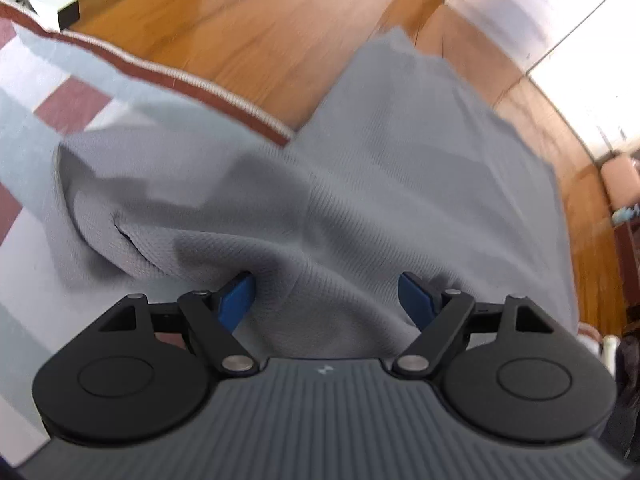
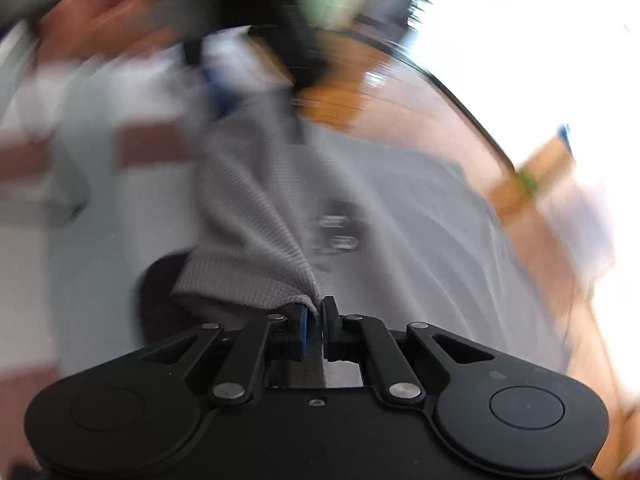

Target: Fold clothes

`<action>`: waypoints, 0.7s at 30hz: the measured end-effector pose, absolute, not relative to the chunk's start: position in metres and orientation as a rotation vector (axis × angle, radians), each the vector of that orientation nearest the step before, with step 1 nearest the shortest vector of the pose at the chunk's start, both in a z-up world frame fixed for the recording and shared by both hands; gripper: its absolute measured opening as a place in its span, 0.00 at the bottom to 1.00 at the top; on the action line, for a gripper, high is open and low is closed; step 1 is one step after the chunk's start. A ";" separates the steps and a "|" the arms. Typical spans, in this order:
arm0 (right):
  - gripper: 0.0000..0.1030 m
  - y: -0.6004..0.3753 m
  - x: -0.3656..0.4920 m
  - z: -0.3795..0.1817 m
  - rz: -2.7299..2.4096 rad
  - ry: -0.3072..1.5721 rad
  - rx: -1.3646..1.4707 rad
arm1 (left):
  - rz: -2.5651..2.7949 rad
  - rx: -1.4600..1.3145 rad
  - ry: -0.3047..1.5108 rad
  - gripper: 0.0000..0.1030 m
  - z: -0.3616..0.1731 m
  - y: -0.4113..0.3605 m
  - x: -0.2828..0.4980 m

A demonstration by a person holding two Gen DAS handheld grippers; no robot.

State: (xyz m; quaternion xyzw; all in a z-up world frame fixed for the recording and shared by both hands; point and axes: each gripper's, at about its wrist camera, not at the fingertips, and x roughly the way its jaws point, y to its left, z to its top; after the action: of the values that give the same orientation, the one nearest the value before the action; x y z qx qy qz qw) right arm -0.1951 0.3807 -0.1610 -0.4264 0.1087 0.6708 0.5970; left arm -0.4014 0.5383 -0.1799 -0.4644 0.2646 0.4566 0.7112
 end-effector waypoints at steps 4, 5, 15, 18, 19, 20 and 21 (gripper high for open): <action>0.06 0.409 -0.107 -0.147 1.378 0.632 -0.735 | 0.944 -1.071 0.485 0.77 -0.177 0.538 -0.395; 0.07 0.415 -0.088 -0.149 1.334 0.718 -0.703 | 0.932 -1.062 0.488 0.77 -0.176 0.537 -0.392; 0.31 0.346 -0.038 -0.153 1.168 1.034 -0.493 | 0.685 -0.700 0.634 0.77 -0.147 0.489 -0.323; 0.34 0.318 -0.046 -0.146 1.182 1.066 -0.462 | 0.587 -0.527 0.774 0.77 -0.151 0.460 -0.284; 0.37 0.308 -0.050 -0.144 1.206 1.086 -0.442 | 0.578 -0.480 0.820 0.77 -0.155 0.451 -0.273; 0.38 0.298 -0.053 -0.144 1.234 1.117 -0.416 | 0.582 -0.444 0.857 0.77 -0.160 0.445 -0.263; 0.39 0.294 -0.057 -0.147 1.264 1.155 -0.390 | 0.586 -0.408 0.892 0.80 -0.166 0.439 -0.254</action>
State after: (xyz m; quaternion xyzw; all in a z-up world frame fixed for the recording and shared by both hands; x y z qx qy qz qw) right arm -0.0570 0.2937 -0.1465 -0.1710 0.5063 0.5538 0.6386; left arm -0.2536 0.4389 -0.1661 -0.1933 0.4222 0.2775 0.8411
